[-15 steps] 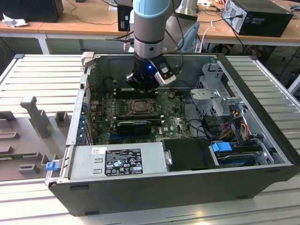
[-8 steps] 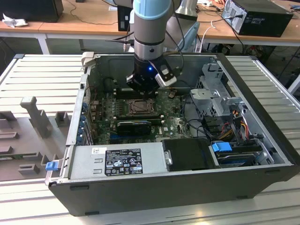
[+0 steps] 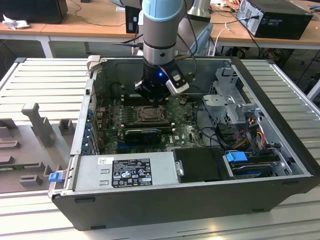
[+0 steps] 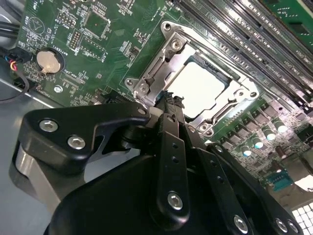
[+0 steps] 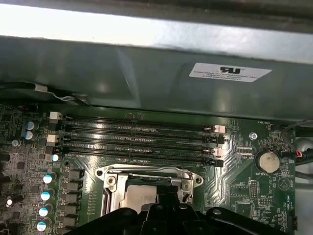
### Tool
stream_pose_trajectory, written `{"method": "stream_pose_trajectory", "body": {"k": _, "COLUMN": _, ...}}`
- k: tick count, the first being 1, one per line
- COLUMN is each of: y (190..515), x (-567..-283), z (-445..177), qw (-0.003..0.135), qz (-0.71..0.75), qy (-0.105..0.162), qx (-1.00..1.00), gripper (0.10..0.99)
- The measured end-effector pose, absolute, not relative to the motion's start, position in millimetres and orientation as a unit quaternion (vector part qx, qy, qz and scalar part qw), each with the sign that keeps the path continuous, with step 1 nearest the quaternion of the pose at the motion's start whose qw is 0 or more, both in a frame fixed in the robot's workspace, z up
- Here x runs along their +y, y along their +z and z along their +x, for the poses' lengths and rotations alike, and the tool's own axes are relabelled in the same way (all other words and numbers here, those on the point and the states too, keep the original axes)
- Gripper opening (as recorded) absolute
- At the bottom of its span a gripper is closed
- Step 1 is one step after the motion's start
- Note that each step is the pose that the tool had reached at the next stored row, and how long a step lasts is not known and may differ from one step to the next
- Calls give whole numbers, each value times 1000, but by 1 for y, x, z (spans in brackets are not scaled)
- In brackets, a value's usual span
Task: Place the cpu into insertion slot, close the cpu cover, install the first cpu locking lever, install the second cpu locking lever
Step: 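Install the second cpu locking lever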
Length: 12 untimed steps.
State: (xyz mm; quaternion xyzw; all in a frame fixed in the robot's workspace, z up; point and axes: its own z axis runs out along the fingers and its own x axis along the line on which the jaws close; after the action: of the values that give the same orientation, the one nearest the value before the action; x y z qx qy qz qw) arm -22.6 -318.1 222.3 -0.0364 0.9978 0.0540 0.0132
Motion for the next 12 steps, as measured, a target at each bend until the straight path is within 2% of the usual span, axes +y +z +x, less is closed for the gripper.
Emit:
{"method": "stream_pose_trajectory", "body": {"k": 8, "y": 245, "x": -318, "z": -23, "qw": 13, "qz": -36, "qy": 54, "qx": 998, "gripper": 106}}
{"method": "stream_pose_trajectory", "body": {"k": 12, "y": 246, "x": -331, "z": -23, "qw": 13, "qz": -36, "qy": 54, "qx": 998, "gripper": 106}}
